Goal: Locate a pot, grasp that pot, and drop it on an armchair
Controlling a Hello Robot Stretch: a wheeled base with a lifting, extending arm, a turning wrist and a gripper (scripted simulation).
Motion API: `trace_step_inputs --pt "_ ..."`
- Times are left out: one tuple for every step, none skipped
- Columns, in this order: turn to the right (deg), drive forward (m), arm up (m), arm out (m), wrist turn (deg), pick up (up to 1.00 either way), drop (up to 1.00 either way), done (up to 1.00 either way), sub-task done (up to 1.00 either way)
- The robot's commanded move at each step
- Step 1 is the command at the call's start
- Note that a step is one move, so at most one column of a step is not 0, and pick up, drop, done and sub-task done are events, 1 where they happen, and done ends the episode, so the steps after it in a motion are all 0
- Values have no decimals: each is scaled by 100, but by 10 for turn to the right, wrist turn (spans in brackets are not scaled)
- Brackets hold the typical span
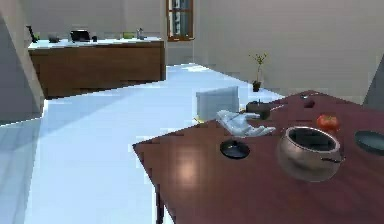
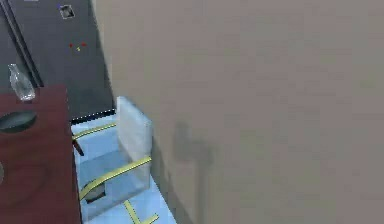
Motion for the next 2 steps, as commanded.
trace_step_inputs --pt "-450 0 0 0 0 0 0 0 0" --pt "-90 0 0 0 0 0 0 0 0"
